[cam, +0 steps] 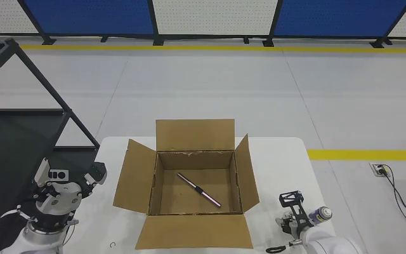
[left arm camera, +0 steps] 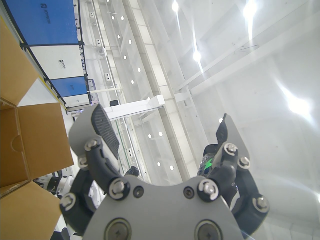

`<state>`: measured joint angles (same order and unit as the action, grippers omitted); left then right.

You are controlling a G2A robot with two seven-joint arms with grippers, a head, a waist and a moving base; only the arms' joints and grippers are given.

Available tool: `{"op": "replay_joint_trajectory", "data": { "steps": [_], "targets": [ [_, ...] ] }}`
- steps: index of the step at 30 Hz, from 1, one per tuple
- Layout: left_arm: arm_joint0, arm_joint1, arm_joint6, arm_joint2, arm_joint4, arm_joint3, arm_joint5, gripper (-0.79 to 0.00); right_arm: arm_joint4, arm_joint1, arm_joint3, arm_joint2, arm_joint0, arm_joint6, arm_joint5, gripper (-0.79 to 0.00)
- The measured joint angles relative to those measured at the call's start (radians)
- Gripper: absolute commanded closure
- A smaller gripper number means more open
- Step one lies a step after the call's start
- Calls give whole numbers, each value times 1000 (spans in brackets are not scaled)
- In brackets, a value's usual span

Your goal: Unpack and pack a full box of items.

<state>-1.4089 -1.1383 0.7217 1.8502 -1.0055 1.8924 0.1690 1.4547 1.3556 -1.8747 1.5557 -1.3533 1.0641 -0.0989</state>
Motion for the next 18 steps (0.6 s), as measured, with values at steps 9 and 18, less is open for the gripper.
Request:
{"op": "replay_joint_trajectory", "data": {
  "steps": [9,18],
  "targets": [
    [0,0,0,0,0,0,0,-785,-10,-7,-301,35,-139,-72,6,-785],
    [0,0,0,0,0,0,0,-785,-6,-10,-475,-16,-189,-270,-41,-785]
  ]
}}
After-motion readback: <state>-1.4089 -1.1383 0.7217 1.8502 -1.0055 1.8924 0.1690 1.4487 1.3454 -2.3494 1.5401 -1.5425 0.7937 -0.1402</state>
